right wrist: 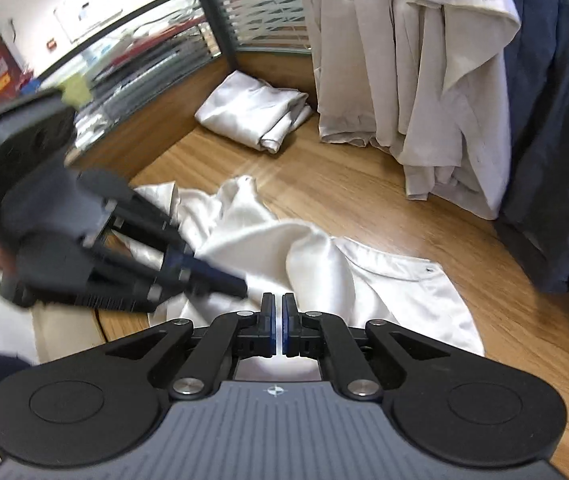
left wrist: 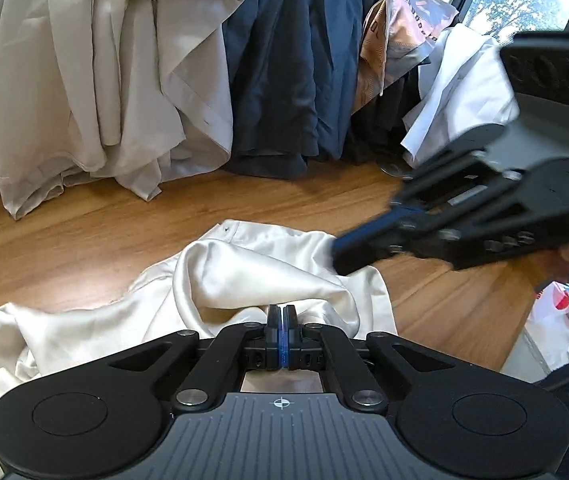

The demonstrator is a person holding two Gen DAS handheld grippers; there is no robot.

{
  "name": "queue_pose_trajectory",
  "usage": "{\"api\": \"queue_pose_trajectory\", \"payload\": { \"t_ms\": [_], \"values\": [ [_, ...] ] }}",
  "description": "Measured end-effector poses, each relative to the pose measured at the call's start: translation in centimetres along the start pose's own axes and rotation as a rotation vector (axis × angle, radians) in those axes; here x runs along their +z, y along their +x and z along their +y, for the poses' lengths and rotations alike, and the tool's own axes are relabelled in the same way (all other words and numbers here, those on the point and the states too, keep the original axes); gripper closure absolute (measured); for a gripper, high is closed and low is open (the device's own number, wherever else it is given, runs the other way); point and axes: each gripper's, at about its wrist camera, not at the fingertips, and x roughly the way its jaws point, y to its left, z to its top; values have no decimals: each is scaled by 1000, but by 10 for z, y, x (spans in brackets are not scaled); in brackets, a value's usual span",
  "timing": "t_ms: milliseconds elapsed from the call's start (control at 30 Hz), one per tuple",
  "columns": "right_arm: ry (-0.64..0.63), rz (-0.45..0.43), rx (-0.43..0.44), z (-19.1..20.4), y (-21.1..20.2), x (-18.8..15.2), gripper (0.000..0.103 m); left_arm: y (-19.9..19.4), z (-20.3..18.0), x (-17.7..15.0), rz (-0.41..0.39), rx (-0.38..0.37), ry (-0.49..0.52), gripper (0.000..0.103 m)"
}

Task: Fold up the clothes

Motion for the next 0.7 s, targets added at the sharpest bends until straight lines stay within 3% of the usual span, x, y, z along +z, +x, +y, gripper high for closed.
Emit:
{"api": "queue_pose_trajectory", "payload": {
  "t_ms": [233, 333, 500, 567, 600, 667, 700],
  "values": [
    [46, 164, 112, -4, 80, 11, 98, -3, 1, -6, -5, 7, -10, 100],
    [31, 209, 38, -13, 104, 4, 98, -4, 4, -11, 3, 21, -21, 100],
    [6, 181, -157, -35, 107, -7, 98, 1, 15, -19, 36, 46, -56, 101],
    [28, 183, -151, -43, 103, -9, 98, 5, 18, -20, 52, 50, -57, 100],
    [27, 187, -139, -44, 103, -10, 95, 7, 20, -20, 57, 46, -60, 100],
    [26, 197, -115, -46, 102, -11, 73, 11, 22, -18, 63, 29, -72, 98],
    [26, 201, -103, -46, 101, -12, 55, 14, 24, -17, 65, 28, -73, 94]
  ]
}}
